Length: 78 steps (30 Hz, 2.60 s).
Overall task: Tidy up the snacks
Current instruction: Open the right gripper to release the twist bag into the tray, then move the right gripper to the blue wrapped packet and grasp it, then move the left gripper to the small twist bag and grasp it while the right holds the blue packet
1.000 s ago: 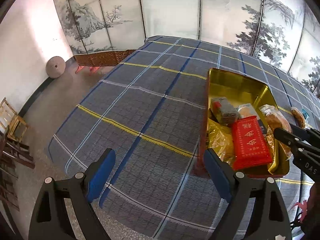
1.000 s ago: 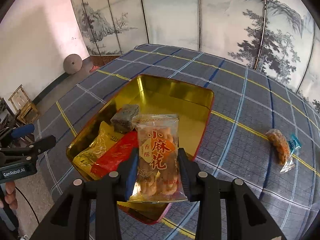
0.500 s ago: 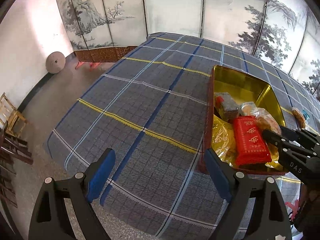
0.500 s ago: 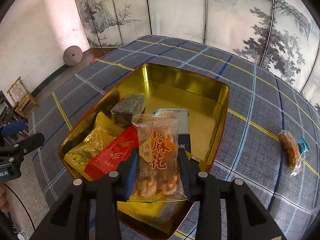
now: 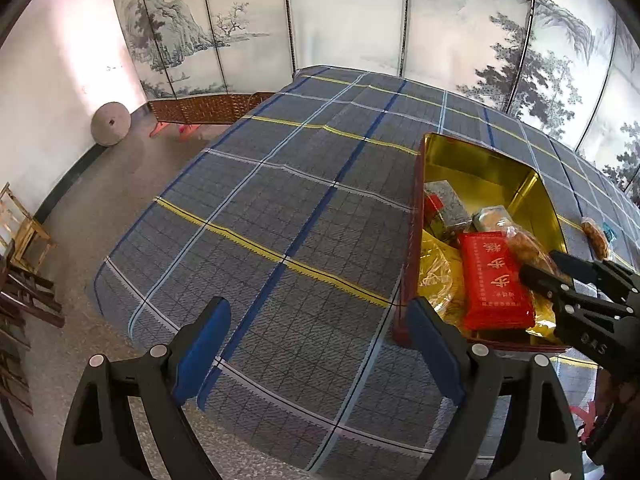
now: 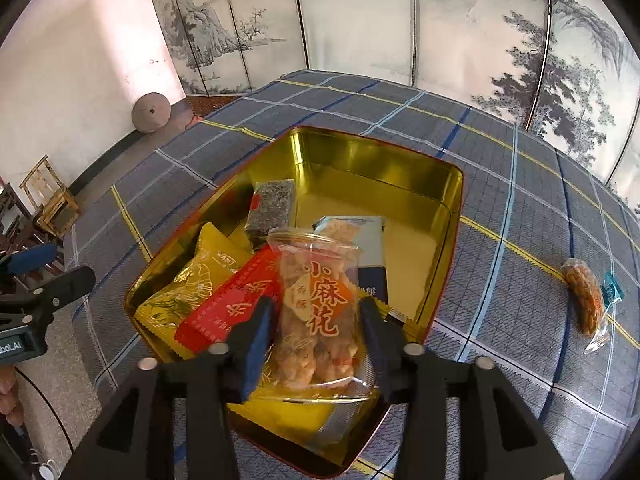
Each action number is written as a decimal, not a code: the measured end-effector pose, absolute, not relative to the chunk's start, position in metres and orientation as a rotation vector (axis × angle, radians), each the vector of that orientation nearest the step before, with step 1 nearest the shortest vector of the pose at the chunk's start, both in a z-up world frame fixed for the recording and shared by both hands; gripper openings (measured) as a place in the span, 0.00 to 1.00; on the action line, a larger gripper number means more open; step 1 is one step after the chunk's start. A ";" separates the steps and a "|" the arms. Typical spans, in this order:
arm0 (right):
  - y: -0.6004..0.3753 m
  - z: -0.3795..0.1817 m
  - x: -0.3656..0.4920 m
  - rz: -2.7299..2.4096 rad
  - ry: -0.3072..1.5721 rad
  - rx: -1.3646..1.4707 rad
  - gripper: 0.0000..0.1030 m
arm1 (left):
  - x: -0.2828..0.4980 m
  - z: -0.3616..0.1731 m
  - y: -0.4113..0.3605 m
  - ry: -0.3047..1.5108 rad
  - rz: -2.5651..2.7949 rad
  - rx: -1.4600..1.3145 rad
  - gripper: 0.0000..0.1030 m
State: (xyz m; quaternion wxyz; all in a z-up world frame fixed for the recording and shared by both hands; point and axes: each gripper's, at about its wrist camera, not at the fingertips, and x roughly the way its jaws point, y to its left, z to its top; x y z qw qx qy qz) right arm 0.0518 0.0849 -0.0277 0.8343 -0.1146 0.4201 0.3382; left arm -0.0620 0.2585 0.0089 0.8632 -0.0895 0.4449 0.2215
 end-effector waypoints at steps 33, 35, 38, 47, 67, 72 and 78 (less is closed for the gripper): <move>-0.143 -0.043 0.206 0.204 0.945 0.033 0.43 | -0.012 0.022 0.199 0.947 0.389 -0.120 0.85; -0.146 -0.048 0.211 0.210 0.956 0.068 0.44 | -0.009 0.022 0.197 0.950 0.384 -0.116 0.85; -0.147 -0.053 0.218 0.208 0.965 0.105 0.44 | -0.005 0.022 0.194 0.953 0.383 -0.106 0.85; -0.143 -0.062 0.235 0.201 0.966 0.109 0.36 | 0.001 0.021 0.194 0.962 0.398 -0.101 0.85; -0.140 -0.065 0.237 0.251 0.898 -0.019 0.31 | 0.015 0.021 0.178 0.968 0.372 -0.083 0.85; -0.146 -0.061 0.220 0.282 0.884 -0.015 0.31 | 0.021 0.022 0.164 0.964 0.340 -0.076 0.85; -0.146 -0.058 0.194 0.334 0.893 0.009 0.31 | 0.029 0.023 0.138 0.963 0.284 -0.058 0.85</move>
